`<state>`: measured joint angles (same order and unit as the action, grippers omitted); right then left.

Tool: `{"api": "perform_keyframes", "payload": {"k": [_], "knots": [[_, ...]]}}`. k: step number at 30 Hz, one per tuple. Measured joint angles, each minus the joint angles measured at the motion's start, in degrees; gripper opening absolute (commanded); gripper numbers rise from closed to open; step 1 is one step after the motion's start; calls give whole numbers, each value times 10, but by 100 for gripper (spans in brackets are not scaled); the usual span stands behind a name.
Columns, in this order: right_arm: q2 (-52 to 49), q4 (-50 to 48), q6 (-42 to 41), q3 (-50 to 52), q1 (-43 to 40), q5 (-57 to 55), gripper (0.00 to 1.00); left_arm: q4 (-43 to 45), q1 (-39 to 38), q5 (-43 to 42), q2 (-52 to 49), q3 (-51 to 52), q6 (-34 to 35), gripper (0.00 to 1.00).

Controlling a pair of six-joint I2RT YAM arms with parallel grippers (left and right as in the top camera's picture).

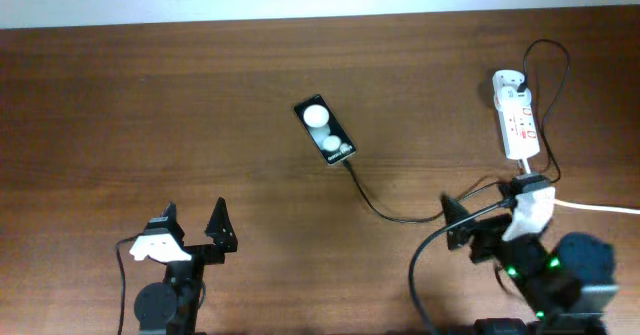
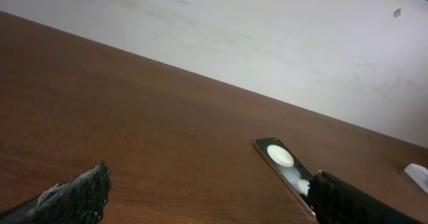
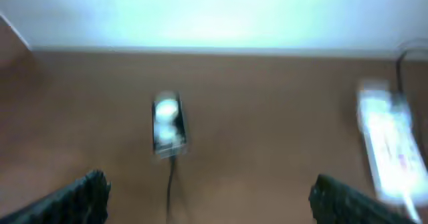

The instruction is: Plug charger to phone and switch on socket

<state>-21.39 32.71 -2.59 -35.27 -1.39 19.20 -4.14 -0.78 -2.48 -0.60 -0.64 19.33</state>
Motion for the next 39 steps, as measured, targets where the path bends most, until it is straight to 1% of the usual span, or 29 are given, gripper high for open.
{"api": "perform_keyframes", "payload": {"k": [3,6,7,8,11,12,15,39], "knots": [[87,-124,-36,167,0,30,99,-1,0,0,0,0,0,99],[174,-281,-85,298,0,37,99,0,0,0,0,0,0,99],[196,-314,-96,329,0,37,99,0,0,0,0,0,0,99],[203,-324,-103,341,0,37,99,0,0,0,0,0,0,99],[206,-358,-113,347,0,30,99,0,0,0,0,0,0,99],[206,-356,-115,347,0,27,99,0,0,0,0,0,0,99],[207,-302,-121,347,0,23,99,0,0,0,0,0,0,99],[207,-302,-122,347,0,18,99,0,0,0,0,0,0,99]]}}
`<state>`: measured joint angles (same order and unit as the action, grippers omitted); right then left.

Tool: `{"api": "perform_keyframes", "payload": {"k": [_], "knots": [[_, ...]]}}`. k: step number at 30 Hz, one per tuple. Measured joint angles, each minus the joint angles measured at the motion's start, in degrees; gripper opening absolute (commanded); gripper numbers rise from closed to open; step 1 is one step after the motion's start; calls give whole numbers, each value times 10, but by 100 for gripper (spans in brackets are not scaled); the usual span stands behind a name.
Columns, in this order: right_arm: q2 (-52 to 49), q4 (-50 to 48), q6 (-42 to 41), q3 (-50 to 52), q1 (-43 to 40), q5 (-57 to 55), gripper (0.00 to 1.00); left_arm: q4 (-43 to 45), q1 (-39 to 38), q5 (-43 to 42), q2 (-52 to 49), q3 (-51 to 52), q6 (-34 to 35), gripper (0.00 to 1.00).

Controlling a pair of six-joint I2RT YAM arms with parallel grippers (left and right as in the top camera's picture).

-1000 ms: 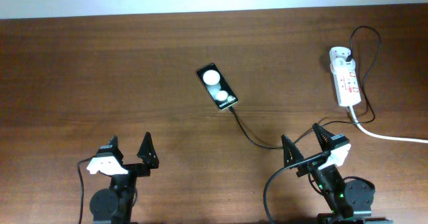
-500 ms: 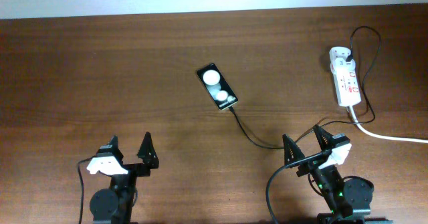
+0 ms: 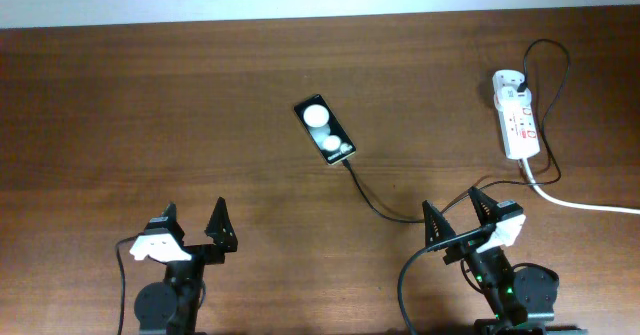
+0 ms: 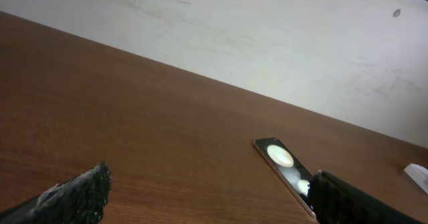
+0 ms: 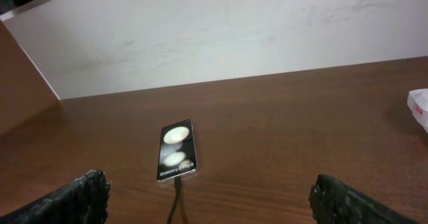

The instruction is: Plug charger to phone and switch on socket

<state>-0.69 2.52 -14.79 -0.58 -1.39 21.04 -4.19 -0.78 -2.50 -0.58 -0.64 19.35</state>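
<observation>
The black phone (image 3: pixel 325 131) lies flat mid-table, glossy with light spots, and also shows as the phone (image 5: pixel 176 150) and the phone (image 4: pixel 286 165). A black charger cable (image 3: pixel 378 206) is plugged into its near end and runs toward the right. The white socket strip (image 3: pixel 514 118) lies at the far right, with a black plug in its far end. My right gripper (image 3: pixel 459 214) hangs open near the front edge, right of the cable, holding nothing. My left gripper (image 3: pixel 193 222) stays open at the front left, empty.
A white lead (image 3: pixel 590 206) runs from the socket strip off the right edge. A pale wall (image 5: pixel 221 30) borders the table's far side. A corner of the socket strip (image 5: pixel 419 105) shows at the right of the right wrist view.
My right gripper has moved from just below the socket strip back and left to the front edge, open. Its view is now sharp. The left arm, phone and cable are unchanged.
</observation>
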Motion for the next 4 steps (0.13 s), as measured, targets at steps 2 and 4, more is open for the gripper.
{"api": "perform_keyframes", "payload": {"k": [2,4], "knots": [[0,0,0,0,0,0,99,0,0,0,0,0,0,99],[0,0,0,0,0,0,99,0,0,0,0,0,0,99]]}}
